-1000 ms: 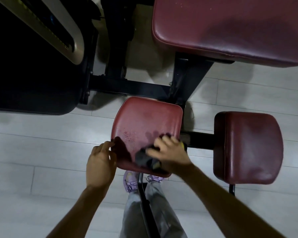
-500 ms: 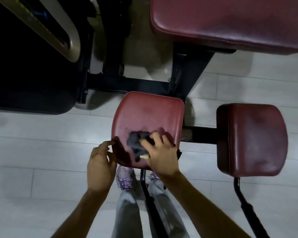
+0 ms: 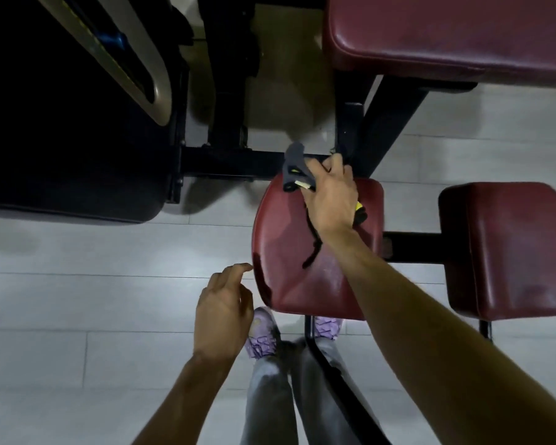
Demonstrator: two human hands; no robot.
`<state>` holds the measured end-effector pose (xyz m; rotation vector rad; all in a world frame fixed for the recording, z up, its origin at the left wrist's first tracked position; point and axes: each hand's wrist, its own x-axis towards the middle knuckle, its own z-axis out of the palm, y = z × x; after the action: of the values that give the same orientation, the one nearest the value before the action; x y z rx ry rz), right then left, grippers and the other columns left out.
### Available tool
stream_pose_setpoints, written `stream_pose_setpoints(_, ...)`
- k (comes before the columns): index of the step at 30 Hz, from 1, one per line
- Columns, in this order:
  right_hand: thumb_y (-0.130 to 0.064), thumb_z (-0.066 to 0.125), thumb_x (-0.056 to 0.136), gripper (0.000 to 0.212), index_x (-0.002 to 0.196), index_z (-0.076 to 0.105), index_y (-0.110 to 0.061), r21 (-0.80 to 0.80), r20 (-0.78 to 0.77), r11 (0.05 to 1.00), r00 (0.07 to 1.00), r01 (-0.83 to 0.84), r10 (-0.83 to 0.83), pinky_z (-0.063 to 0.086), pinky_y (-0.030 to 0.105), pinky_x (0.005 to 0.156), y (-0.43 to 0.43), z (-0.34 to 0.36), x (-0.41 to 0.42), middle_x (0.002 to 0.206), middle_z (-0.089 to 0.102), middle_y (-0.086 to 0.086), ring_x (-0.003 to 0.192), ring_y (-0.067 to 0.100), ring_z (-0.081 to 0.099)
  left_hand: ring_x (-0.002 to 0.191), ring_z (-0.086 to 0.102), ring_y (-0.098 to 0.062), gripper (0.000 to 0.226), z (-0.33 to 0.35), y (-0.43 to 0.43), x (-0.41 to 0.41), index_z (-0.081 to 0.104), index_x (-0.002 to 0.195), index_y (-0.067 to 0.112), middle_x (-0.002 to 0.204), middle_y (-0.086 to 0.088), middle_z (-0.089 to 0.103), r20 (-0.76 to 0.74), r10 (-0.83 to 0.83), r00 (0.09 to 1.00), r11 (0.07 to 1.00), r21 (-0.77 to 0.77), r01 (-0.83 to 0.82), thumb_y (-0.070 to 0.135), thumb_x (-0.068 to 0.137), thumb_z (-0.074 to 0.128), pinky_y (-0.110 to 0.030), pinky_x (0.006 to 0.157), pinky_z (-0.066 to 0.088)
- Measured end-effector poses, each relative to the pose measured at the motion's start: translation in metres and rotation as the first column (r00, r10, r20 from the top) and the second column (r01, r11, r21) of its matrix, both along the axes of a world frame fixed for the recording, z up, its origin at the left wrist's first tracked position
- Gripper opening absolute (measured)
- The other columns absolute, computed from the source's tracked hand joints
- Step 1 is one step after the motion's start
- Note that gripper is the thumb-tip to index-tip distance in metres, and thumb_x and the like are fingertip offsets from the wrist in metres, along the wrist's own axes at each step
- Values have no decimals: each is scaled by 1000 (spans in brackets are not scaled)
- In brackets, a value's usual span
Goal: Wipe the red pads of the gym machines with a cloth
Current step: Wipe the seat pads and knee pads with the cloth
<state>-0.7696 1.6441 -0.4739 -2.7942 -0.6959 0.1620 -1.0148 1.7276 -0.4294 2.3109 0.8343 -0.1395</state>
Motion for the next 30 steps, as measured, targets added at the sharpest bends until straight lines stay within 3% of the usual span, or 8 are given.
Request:
stream_pose_setpoints(6,-60,48,96,46,122,67,-27,136,-32,878,883,-460,468,44,41,72,-56,4,-119,106,49,8,88,29,49,98,61,-27,41,1,24,-9,63,124,20,112,-1,69,-6,87,996,996,-3,-87,-2,89,61,-41,78,54)
stream_pose_setpoints(12,-18,55,95,46,137,55,-37,11,37,462,462,-887,886,50,41,77,-62,-2,-84,102,42,4,91,24,47,95,65,-25,43,2,42,-13,64,122,20,111,-1,71,-19,14,1000,999,39,-14,-3,86,67,-40,77,58)
stream_pose_setpoints(15,-12,50,94,49,137,57,-34,-13,73,637,634,-771,770,46,41,73,-25,-6,-32,103,43,6,89,28,46,95,65,-25,44,-4,50,-14,65,122,19,110,-1,71,-23,-17,1000,999,50,18,-4,84,69,-41,78,59)
stream_pose_setpoints(18,-1,68,78,66,138,57,-28,-33,-24,930,931,-366,365,48,44,81,14,-9,-2,115,47,10,100,32,48,95,65,-25,42,-9,54,-12,65,121,18,109,0,71,-17,-26,1000,997,68,27,-4,85,68,-41,78,58)
stream_pose_setpoints(20,-11,76,81,62,137,55,-26,-93,-29,990,994,-106,103,50,41,83,33,-5,4,119,46,12,102,31,50,95,65,-25,41,-11,56,-12,65,121,18,109,-1,71,-13,-28,1000,997,74,29,-3,86,68,-41,78,58)
stream_pose_setpoints(22,-16,78,81,55,132,59,-25,-66,-21,997,999,-33,31,51,42,82,37,0,-9,118,48,12,101,31,51,95,65,-25,41,-11,57,-13,65,122,18,109,-1,71,-12,-18,1000,998,68,19,-3,86,68,-41,79,58)
stream_pose_setpoints(25,-28,69,81,42,123,66,-25,77,-31,953,955,-293,296,49,44,74,13,6,-59,106,49,10,92,30,48,92,64,-25,41,-7,57,-16,65,122,18,108,-2,71,-6,-5,1000,999,48,6,-3,87,67,-41,78,58)
stream_pose_setpoints(30,-55,58,87,48,131,63,-37,52,-142,652,641,-757,755,46,38,84,-63,5,-125,110,50,5,98,23,50,92,66,-25,40,0,55,-19,65,121,18,108,-3,71,-16,-42,999,998,43,42,-2,86,69,-42,78,59)
